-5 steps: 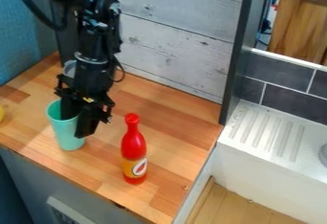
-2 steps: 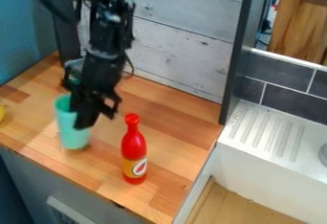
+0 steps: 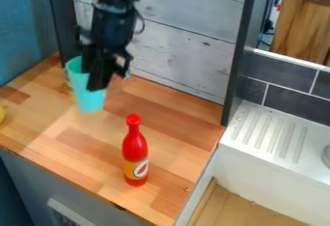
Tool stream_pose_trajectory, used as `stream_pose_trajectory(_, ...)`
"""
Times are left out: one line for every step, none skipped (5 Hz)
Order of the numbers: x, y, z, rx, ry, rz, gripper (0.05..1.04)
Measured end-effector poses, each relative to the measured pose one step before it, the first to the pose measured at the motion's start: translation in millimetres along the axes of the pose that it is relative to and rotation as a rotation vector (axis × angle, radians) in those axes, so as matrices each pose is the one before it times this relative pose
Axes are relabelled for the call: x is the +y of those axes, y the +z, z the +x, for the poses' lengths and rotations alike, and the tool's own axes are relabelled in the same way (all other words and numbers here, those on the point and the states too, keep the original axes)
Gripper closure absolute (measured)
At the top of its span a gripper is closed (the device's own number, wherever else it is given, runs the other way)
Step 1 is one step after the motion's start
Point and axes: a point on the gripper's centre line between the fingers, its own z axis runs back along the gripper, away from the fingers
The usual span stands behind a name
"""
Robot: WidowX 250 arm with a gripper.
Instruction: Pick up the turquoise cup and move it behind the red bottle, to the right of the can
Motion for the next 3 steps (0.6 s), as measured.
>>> stream_pose_trajectory(1.98,13.15,19.94,-0.0448,-0.0415,-0.0258,0.973)
stream_pose_trajectory(1.12,-13.31,16.13,0.0289,-0.0261,-0.0188,0.973)
stream_pose_trajectory(2.29,-11.82,15.09,0.0245,0.006,-0.0073,0.973)
